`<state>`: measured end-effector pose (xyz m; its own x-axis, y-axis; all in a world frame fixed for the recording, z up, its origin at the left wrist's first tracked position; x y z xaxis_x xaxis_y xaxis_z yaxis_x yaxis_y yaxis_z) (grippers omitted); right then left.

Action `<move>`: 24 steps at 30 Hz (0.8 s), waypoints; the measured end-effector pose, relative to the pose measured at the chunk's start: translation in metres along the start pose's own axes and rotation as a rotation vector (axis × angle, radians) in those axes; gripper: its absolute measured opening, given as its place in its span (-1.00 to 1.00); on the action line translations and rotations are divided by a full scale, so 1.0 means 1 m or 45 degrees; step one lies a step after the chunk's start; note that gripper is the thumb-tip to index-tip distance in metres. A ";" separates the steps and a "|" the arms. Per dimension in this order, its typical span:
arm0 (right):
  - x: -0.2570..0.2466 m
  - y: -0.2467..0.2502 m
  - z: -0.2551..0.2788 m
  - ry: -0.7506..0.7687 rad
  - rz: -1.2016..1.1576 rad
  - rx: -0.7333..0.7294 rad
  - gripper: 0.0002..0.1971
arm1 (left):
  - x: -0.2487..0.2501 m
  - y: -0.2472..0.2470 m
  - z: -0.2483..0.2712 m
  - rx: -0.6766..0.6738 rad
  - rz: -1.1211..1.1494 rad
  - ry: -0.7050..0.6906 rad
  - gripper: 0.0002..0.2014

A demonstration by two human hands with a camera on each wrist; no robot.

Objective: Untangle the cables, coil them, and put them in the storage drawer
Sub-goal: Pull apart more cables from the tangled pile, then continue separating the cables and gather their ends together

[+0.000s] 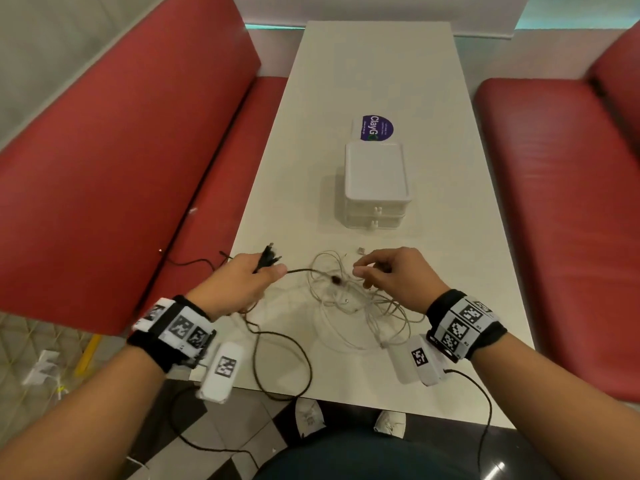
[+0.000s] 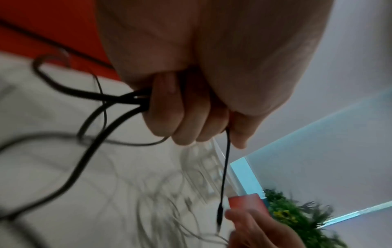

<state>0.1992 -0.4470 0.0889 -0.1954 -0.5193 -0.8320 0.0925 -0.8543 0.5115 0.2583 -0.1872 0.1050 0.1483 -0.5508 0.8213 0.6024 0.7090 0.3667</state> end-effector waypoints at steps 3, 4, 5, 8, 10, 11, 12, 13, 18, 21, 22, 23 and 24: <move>0.007 -0.002 -0.003 -0.013 0.319 -0.012 -0.84 | -0.020 0.071 0.004 0.179 -0.842 0.059 -0.67; 0.008 -0.004 -0.004 -0.014 0.430 -0.011 -0.79 | -0.025 0.098 0.007 0.251 -1.099 0.140 -0.77; 0.008 -0.008 -0.004 0.001 0.498 -0.010 -0.76 | -0.028 0.122 0.011 0.315 -1.309 0.235 -0.83; -0.006 -0.025 -0.005 0.198 0.614 -0.020 -0.88 | -0.034 0.159 0.013 0.389 -1.670 0.328 -0.75; -0.008 -0.040 -0.008 0.261 0.690 -0.115 -0.90 | -0.028 0.153 0.011 0.417 -1.669 0.231 -0.74; -0.005 -0.047 -0.010 0.231 0.724 -0.170 -0.85 | -0.024 0.142 0.009 0.406 -1.637 0.169 -0.78; -0.003 -0.050 -0.012 0.190 0.751 -0.197 -0.81 | -0.021 0.128 0.007 0.381 -1.598 0.123 -0.82; -0.002 -0.052 -0.013 0.182 0.758 -0.187 -0.79 | -0.019 0.112 0.006 0.343 -1.540 0.097 -0.85; -0.015 -0.066 -0.010 0.294 0.728 -0.137 -0.64 | -0.014 0.025 -0.003 0.202 -1.223 -0.114 -0.83; 0.003 -0.080 -0.012 0.142 1.002 -0.274 -0.27 | -0.008 -0.020 -0.012 0.136 -1.104 -0.187 -0.81; 0.008 -0.082 -0.012 0.122 1.015 -0.290 -0.33 | -0.006 -0.032 -0.016 0.129 -1.078 -0.215 -0.80; 0.012 -0.083 -0.012 0.126 0.984 -0.288 -0.44 | -0.004 -0.042 -0.020 0.127 -1.052 -0.242 -0.79; 0.013 -0.083 -0.012 0.132 0.926 -0.277 -0.55 | -0.001 -0.050 -0.024 0.124 -1.019 -0.270 -0.76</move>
<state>0.2006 -0.3832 0.0334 0.0796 -0.9429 -0.3234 0.3550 -0.2763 0.8931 0.2463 -0.2327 0.0751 -0.4527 -0.8167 0.3578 0.3913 0.1786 0.9027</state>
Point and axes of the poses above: each hand's wrist, its own z-axis away from the middle knuckle, its own y-axis out of the back of the hand, x = y × z, the point moved 7 cm from there along -z, towards the middle knuckle
